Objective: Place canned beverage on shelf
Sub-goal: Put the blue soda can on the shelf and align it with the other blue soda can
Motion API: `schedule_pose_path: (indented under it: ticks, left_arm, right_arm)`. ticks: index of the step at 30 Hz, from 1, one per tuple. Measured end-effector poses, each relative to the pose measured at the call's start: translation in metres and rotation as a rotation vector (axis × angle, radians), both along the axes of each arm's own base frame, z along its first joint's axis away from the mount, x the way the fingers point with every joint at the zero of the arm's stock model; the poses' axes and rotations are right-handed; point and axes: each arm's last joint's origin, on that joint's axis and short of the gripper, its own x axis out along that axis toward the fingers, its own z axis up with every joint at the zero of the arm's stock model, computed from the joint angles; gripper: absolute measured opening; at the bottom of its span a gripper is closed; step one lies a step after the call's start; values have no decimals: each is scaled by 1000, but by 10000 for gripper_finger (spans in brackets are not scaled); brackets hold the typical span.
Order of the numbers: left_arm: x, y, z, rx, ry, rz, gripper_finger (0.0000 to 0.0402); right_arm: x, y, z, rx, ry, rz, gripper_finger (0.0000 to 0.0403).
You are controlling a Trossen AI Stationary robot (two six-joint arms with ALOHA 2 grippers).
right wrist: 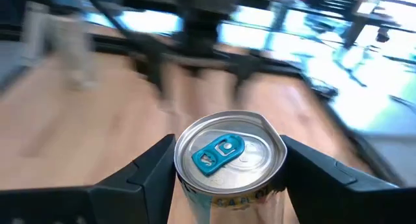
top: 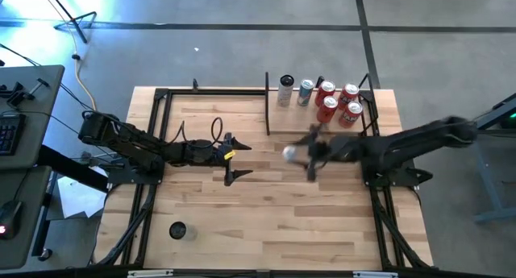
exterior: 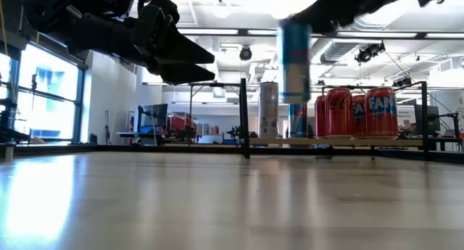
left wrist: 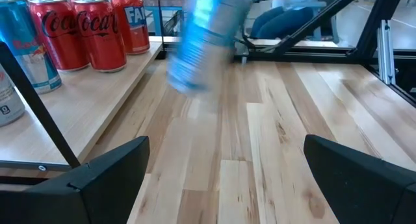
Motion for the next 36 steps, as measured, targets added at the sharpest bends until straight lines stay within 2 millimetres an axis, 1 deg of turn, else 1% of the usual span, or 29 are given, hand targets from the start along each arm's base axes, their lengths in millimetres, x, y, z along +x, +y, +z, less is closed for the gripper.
schedule_pose_path:
  ticks: [3, 7, 11, 13, 16, 19, 24, 30, 36]
  left_arm:
    - [0, 0, 0, 3, 0, 11, 399]
    - [0, 0, 0, 4, -1, 15, 399]
    - [0, 0, 0, 4, -1, 15, 399]
    - [0, 0, 0, 4, -1, 15, 399]
    - [0, 0, 0, 4, -1, 16, 399]
    - [0, 0, 0, 4, -1, 16, 399]
    - [0, 0, 0, 3, -1, 15, 399]
    - [0, 0, 0, 3, -1, 15, 399]
    - [0, 0, 0, 3, -1, 16, 399]
  right_arm:
    - [-31, -33, 4, -26, 3, -97, 224]
    - [-59, -72, 0, -34, -15, -154, 224]
    - [-73, -104, -8, -2, -36, -177, 224]
    - [-76, -119, -14, 31, -39, -202, 224]
    - [-78, -136, -19, 59, -63, -225, 224]
    - [-76, -149, -27, 92, -51, -242, 224]
    - [-69, -162, -38, 115, -42, -269, 224]
    - [-62, -172, -47, 138, -52, -288, 224]
    - [-62, -180, -50, 171, -64, -324, 224]
